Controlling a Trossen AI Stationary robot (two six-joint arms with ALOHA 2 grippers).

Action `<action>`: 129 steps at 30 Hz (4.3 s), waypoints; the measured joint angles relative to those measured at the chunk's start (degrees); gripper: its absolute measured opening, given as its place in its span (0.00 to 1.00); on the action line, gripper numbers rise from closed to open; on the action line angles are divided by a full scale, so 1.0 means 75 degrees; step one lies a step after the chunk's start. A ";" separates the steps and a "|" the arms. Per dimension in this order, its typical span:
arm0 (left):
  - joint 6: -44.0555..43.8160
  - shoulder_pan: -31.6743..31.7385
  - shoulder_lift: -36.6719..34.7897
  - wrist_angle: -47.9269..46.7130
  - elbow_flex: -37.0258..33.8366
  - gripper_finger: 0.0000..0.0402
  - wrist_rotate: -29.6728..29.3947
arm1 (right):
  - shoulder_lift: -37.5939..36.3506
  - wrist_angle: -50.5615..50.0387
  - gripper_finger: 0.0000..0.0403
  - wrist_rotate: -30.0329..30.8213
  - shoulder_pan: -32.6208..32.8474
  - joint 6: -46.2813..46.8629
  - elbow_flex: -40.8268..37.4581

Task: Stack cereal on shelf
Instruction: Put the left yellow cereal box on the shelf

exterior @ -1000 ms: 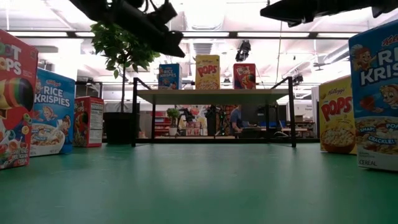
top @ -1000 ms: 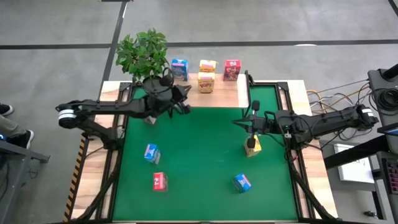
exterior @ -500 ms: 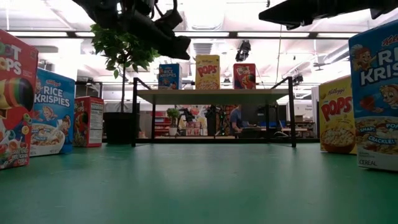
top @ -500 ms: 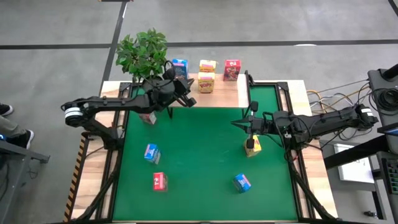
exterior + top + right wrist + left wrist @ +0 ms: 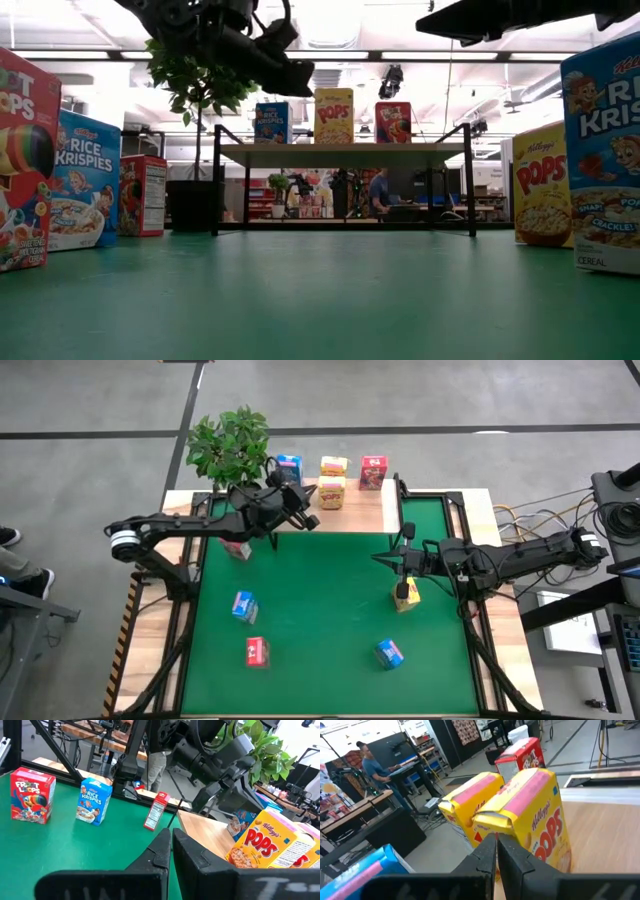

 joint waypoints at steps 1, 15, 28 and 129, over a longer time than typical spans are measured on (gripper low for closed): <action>-0.0003 0.0002 0.0034 0.0017 0.0000 0.00 -0.0003 | 0.0000 0.0004 0.02 0.0000 0.0000 0.0000 0.0000; -0.0038 0.0009 0.0203 0.0309 -0.0006 0.00 -0.0032 | 0.0000 0.0027 0.02 0.0009 0.0000 -0.0090 0.0000; -0.0035 0.0032 0.0169 0.0375 -0.0006 0.00 -0.0070 | 0.0000 0.0027 0.02 0.0009 0.0000 -0.0070 0.0000; 0.0402 -0.2007 -0.5334 -0.0095 -0.3754 0.00 0.1241 | 0.8722 -0.8258 0.02 -0.0347 -0.4567 0.3585 1.2627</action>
